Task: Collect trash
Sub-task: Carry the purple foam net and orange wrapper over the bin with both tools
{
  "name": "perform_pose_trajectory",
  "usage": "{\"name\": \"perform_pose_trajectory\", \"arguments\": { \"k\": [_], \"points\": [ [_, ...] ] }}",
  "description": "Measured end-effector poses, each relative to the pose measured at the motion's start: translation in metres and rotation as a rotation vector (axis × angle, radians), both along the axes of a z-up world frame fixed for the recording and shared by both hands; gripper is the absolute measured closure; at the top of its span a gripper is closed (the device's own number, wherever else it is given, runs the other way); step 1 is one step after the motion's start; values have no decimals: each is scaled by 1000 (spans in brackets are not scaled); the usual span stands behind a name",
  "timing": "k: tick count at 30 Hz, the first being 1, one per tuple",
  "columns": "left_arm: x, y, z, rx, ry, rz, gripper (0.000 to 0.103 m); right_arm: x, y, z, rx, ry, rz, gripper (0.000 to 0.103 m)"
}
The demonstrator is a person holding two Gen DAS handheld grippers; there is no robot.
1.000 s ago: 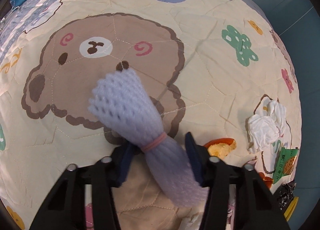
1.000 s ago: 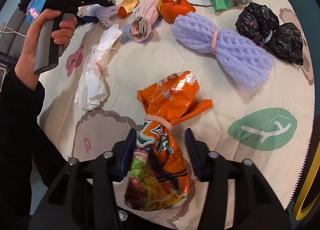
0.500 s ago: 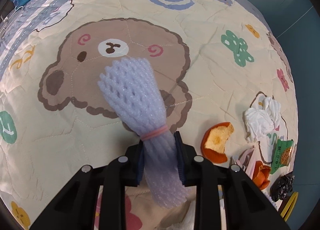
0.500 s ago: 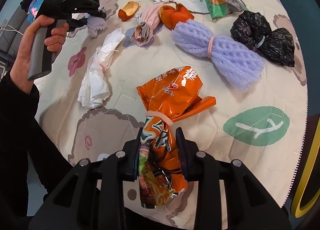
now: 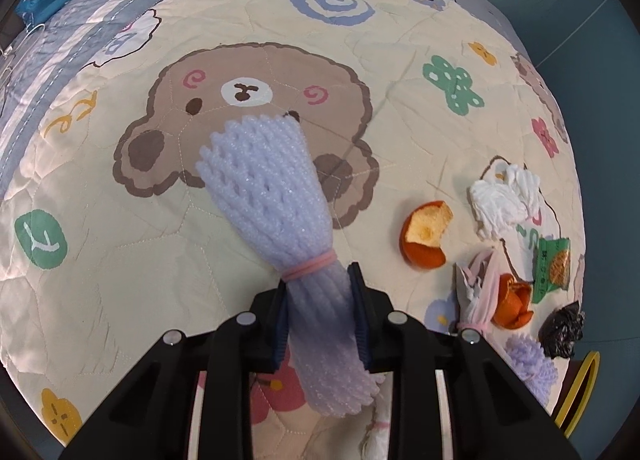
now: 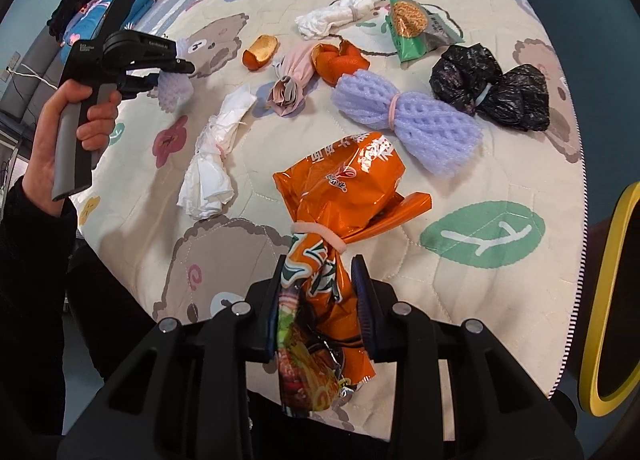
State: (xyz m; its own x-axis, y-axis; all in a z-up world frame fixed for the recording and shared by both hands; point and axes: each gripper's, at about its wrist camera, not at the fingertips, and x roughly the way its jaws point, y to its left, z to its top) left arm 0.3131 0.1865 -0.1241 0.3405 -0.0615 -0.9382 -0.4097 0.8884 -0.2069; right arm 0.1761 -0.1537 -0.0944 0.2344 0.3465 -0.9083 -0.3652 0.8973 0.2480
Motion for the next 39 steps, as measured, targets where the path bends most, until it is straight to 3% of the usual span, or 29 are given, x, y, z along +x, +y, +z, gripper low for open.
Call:
{"name": "perform_pose_trajectory", "arguments": {
  "k": [17,39],
  "points": [
    [-24,-72,45,-15,-48,-167,78,-14,-54,29,-5,-70,-99,73],
    [-46,-250,80,-85,-100,-529,78,-16,-197,59,63,-124,-369,72]
  ]
}}
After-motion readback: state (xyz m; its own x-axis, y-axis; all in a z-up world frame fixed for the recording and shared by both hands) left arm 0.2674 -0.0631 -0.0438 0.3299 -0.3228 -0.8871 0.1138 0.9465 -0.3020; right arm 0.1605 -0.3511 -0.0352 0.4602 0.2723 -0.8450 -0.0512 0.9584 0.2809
